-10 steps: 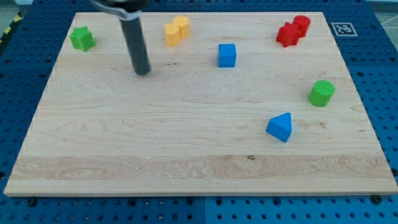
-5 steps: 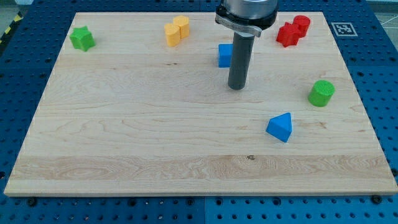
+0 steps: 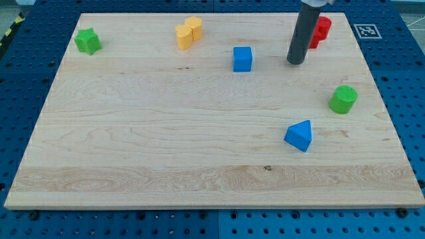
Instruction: Point at the blue cube
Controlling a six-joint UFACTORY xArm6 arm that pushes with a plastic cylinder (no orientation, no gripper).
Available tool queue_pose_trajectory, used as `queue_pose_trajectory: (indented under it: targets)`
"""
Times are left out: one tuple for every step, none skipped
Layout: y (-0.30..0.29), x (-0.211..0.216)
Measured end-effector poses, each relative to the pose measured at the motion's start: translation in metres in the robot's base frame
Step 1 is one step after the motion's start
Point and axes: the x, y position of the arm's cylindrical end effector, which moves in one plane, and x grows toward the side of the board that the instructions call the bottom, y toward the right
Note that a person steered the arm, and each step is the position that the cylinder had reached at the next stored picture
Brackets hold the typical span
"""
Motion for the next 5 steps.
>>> queue_pose_trajectory:
  targets:
    - [-0.01, -0.022]
    - [-0.032, -0.036]
    - [-0.069, -0.037]
    - [-0.101, -0.021]
    - [-0.124, 0.013]
